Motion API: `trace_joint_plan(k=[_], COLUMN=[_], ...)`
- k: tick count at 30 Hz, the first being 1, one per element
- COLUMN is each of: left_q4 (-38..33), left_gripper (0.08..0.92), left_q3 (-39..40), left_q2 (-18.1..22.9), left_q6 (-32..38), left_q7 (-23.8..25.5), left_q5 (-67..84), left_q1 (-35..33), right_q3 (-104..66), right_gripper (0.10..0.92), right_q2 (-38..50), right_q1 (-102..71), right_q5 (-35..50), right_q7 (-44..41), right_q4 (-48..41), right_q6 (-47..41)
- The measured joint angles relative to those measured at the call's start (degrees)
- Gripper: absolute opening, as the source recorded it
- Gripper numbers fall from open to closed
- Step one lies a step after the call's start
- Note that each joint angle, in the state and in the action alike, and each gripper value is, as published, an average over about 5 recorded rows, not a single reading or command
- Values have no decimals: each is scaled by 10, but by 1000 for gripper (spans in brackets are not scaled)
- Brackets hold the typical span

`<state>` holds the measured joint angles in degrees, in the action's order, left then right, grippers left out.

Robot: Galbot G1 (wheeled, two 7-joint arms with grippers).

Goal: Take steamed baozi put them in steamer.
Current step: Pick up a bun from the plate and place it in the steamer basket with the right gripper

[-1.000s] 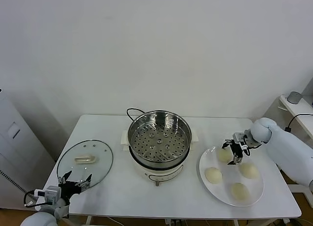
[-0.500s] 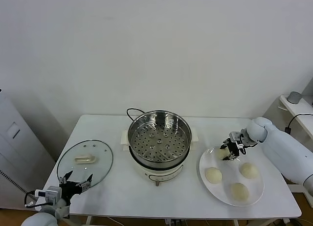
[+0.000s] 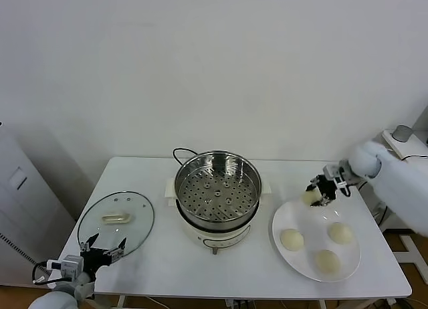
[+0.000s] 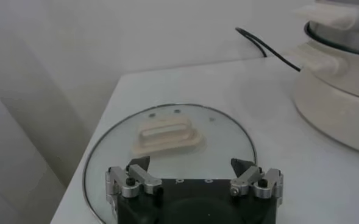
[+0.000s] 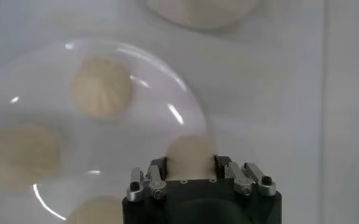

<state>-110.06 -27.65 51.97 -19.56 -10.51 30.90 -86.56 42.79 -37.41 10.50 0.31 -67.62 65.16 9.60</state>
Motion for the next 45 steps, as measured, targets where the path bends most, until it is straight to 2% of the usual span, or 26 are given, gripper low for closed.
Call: trace_joint_plan(k=[9,17,30,45], left_q4=[-1,2,8,9], left_gripper=[823,823,823,823], left_q3=[0,1,6,5], left_q2=[0,-3,-2,-1], left_q6=[0,1,1,2], left_q7=[-1,-2,-2,-2], left_q5=[0,1,1,2], left_q1=[0,2,9,7], right_q3=[72,88,51,2], right_gripper=[501,507,509,509], right_q2=[-64,-151,-258,-333], right_q1=[129,168,139,58], right_q5=[60,54,-78,-250], right_q7=[-33,-46,-42,-45], right_q4=[-8,-29,-51,-54], right_q6=[123,253,356,376])
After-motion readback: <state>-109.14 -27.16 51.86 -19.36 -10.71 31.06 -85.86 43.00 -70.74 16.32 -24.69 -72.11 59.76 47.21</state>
